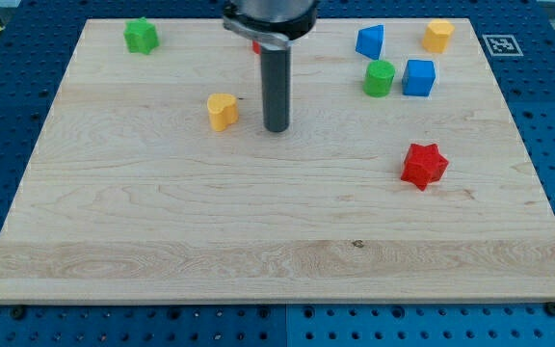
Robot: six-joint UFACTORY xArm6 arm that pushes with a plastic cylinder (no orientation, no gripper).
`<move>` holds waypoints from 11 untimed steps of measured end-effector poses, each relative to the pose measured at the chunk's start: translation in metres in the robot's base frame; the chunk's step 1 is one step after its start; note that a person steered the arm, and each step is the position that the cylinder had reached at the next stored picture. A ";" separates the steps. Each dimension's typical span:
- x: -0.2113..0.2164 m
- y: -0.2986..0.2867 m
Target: Slide yellow heart towards center left
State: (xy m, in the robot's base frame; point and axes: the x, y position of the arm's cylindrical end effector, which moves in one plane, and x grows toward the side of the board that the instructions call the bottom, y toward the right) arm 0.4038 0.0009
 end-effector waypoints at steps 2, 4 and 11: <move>-0.031 -0.055; -0.023 -0.125; 0.015 -0.187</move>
